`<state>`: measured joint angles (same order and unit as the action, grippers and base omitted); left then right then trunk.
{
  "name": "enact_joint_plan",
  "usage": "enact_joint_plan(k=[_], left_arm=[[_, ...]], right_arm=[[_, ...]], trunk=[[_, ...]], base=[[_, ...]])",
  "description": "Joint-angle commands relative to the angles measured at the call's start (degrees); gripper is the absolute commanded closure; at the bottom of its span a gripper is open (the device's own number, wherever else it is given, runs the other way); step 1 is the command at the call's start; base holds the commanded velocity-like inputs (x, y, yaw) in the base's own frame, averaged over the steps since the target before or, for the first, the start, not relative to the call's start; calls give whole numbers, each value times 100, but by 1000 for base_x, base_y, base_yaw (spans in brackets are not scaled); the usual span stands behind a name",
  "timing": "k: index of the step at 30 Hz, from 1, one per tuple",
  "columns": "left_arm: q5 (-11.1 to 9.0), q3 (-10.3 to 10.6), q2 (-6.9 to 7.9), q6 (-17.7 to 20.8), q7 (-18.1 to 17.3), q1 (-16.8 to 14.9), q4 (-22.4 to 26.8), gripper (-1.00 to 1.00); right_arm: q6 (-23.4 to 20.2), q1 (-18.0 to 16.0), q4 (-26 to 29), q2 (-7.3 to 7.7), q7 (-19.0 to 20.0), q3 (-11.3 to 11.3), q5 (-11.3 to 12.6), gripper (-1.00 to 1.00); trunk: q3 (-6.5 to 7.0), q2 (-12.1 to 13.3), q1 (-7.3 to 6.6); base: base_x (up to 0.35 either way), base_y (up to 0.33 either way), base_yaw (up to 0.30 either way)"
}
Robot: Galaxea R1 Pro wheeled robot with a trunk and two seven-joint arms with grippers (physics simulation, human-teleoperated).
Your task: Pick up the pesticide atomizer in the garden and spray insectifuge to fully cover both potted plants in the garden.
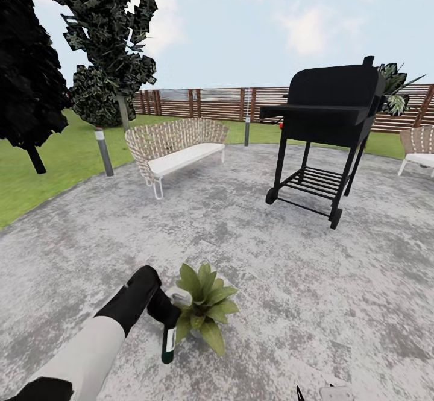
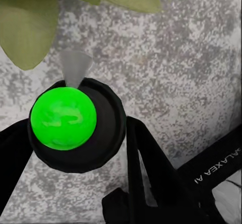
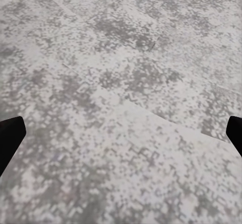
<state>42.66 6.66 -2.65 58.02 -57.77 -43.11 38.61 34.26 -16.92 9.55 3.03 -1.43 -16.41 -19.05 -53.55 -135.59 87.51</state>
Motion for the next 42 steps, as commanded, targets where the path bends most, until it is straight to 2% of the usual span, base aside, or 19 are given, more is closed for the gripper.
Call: enact_joint_plan(k=[1, 3, 7, 22, 28, 35, 42], left_arm=[[58, 1, 18, 21, -105, 6, -3, 100], [58, 6, 110, 17, -196, 40, -16, 100], [58, 15, 168, 16, -277, 68, -20, 100], [51, -19, 176, 17, -299, 85, -19, 100], [58, 3, 177, -6, -297, 307, -21, 100], [80, -5, 177, -41, -288, 581, -21, 100], [85, -40, 186, 0, -295, 591, 11, 100]], right_arm=[[20, -4, -6, -2, -15, -37, -62, -100], [20, -4, -6, 0, -15, -38, -63, -100], [20, -4, -6, 0, -15, -37, -64, -100], [20, -4, -6, 3, -15, -37, -64, -100], [20, -4, -6, -1, -15, -38, -64, -100], [20, -4, -6, 0, -15, -38, -64, -100], [20, -4, -6, -1, -15, -33, -64, -100]], trunk=[[-6, -2, -1], [-6, -2, -1], [-6, -2, -1], [-6, -2, -1], [-6, -2, -1], [-6, -2, -1], [-6, -2, -1]], base=[[0, 0, 0], [0, 0, 0], [0, 0, 0], [0, -69, -32], [0, -2, -252], [0, 0, -42], [0, 0, -1]])
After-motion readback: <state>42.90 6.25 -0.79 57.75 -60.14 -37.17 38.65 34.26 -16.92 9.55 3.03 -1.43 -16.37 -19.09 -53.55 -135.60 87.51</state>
